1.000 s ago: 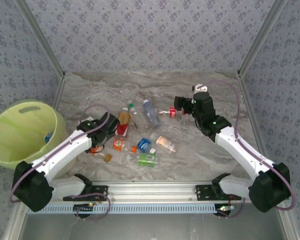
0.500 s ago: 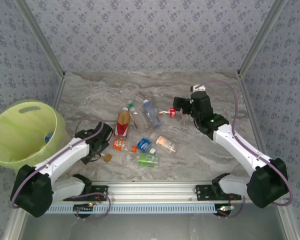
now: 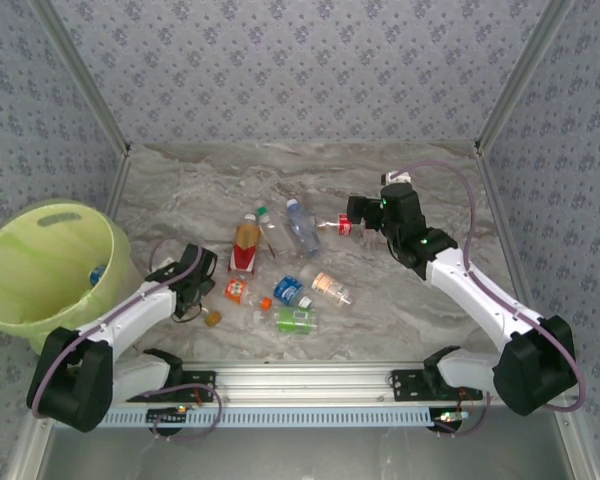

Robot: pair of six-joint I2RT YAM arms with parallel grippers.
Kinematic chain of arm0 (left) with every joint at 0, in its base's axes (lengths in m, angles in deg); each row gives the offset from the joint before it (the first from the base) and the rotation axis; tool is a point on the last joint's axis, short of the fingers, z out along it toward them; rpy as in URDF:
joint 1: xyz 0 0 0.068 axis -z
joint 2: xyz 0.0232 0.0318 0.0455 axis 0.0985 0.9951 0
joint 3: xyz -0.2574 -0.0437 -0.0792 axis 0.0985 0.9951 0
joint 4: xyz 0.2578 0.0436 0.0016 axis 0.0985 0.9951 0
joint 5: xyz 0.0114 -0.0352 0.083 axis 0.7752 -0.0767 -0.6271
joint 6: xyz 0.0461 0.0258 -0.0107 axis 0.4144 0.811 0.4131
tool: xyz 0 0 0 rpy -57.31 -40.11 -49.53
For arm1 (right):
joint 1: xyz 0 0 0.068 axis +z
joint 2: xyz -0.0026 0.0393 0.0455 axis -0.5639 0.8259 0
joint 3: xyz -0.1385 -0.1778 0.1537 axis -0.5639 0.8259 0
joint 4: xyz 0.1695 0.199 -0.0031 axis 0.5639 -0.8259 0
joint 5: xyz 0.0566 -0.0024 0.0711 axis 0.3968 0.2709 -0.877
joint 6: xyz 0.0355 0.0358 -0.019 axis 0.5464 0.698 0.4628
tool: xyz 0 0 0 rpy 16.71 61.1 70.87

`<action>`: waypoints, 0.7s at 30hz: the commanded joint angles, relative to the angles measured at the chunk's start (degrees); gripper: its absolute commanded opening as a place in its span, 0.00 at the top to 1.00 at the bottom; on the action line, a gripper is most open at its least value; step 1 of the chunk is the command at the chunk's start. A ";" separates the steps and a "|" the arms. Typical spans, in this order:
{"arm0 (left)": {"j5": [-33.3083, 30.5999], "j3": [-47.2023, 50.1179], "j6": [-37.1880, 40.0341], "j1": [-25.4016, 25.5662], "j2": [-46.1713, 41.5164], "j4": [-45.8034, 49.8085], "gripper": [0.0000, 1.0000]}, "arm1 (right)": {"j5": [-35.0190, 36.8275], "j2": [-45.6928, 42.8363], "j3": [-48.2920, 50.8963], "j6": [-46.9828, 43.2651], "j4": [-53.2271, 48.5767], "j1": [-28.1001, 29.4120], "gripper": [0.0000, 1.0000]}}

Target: Put the plastic bottles in the bin

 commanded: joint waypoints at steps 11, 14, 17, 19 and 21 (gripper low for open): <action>4.09 0.45 10.16 -0.29 2.24 -9.66 0.44 | 0.88 -0.47 -2.51 1.42 -1.26 0.01 0.00; 4.33 -0.82 12.01 -0.29 0.91 -8.69 0.48 | 0.85 -0.39 -2.46 1.50 -0.86 0.10 0.00; 4.58 -2.38 13.78 -0.29 -0.85 -7.73 0.49 | -1.27 -0.80 -1.92 0.18 1.53 0.60 0.00; 4.73 -3.92 15.37 -0.29 -1.93 -7.15 0.49 | -2.51 -1.36 -1.44 -0.99 3.51 1.13 0.00; 4.72 -6.23 17.50 -0.27 -2.88 -6.05 0.49 | -3.13 -1.83 -0.96 -2.08 5.13 1.92 0.00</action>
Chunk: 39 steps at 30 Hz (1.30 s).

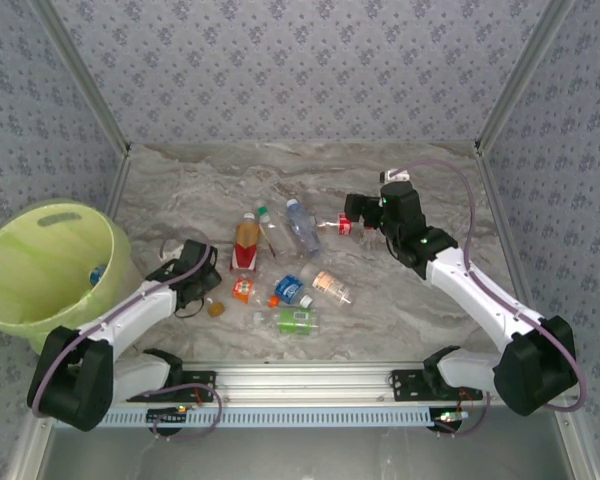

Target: Put the plastic bottles in the bin

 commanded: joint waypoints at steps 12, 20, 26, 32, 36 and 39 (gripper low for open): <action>6.89 -17.85 14.60 -0.29 -4.78 5.07 0.52 | -2.35 -3.57 0.99 -7.79 10.60 6.09 0.00; 12.14 -34.20 22.33 -0.25 -2.47 12.70 0.52 | 4.37 -3.05 -0.80 2.84 8.26 7.23 0.00; 12.71 -44.57 28.46 -0.29 -1.80 19.58 0.52 | 0.61 -2.10 -1.64 6.53 9.13 7.56 0.00; 6.31 -54.40 33.08 -0.34 -3.63 28.63 0.52 | -3.99 -0.91 -2.07 2.58 12.08 8.73 0.00; -4.06 -58.49 36.61 -0.29 -5.72 32.67 0.52 | -4.11 0.31 -2.51 1.28 12.33 9.49 0.00; -9.56 -61.60 38.69 -0.29 -7.46 35.17 0.52 | -4.14 1.22 -3.25 1.30 11.80 9.65 0.00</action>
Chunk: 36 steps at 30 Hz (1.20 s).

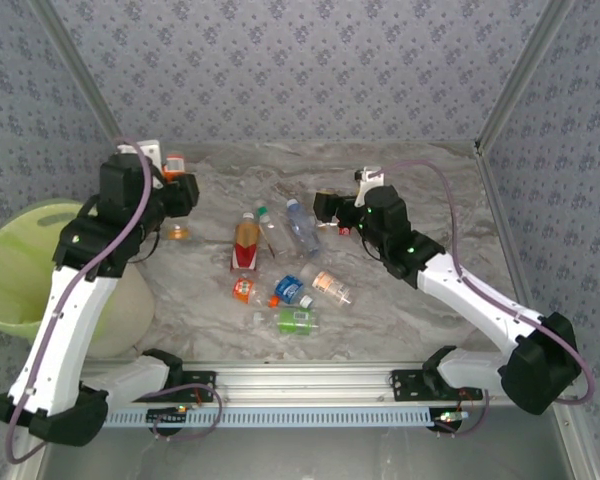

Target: Put the plastic bottles in the bin

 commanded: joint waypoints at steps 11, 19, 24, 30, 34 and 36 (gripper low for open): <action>-33.79 0.66 9.27 -2.99 -10.13 2.73 0.53 | -1.06 2.08 -4.29 -0.95 0.10 0.60 0.00; -13.91 4.71 3.41 -27.34 -9.36 6.24 0.54 | -1.09 2.19 -4.33 -0.79 -1.01 0.84 0.00; -3.35 9.64 1.17 -40.40 -8.61 5.36 0.55 | -0.63 1.73 -4.51 -1.00 -2.18 0.87 0.00; 3.27 13.47 -4.01 -47.55 -6.59 4.46 0.55 | -0.30 1.44 -4.26 -1.36 -2.95 1.00 0.00; 10.91 15.31 -7.82 -48.27 -4.97 3.44 0.50 | -0.29 1.57 -4.30 -1.46 -3.33 1.02 0.00; 12.76 16.11 -8.74 -48.28 -4.50 2.36 0.45 | -0.08 1.56 -4.29 -1.44 -3.54 1.06 0.00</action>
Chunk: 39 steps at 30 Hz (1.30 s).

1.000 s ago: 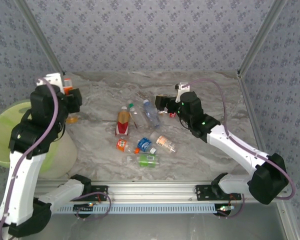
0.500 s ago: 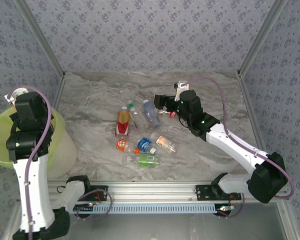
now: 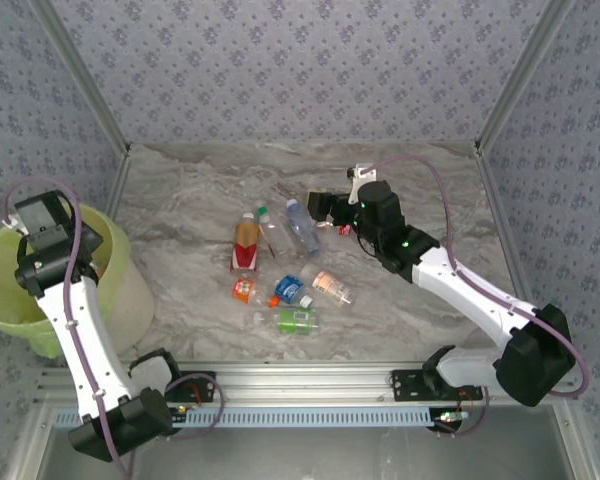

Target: Put the plastic bottles in the bin

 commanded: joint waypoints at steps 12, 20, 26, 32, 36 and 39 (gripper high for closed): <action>19.04 1.08 -8.45 -0.28 4.75 -7.93 0.29 | 2.06 -1.33 -0.89 -1.39 -3.12 0.57 0.00; 20.43 -0.08 -7.33 -0.28 3.72 -7.84 0.15 | 2.58 -0.30 -0.53 -2.30 -6.82 0.26 0.00; 20.77 -1.92 -6.40 -0.28 2.19 -5.41 0.01 | 0.47 0.73 -0.14 -4.15 -17.09 -0.50 0.00; 20.45 -5.02 -6.13 -0.20 1.15 -2.61 0.01 | -2.80 3.07 0.85 -5.98 -29.58 -0.73 0.00; 21.08 -6.13 -6.14 -0.20 -0.51 -2.92 0.01 | -6.06 2.99 3.98 -5.77 -31.91 -0.77 0.00; 24.28 -6.41 -5.65 -0.21 -2.52 -4.86 0.01 | -7.45 3.22 5.63 -5.58 -34.16 -0.72 0.00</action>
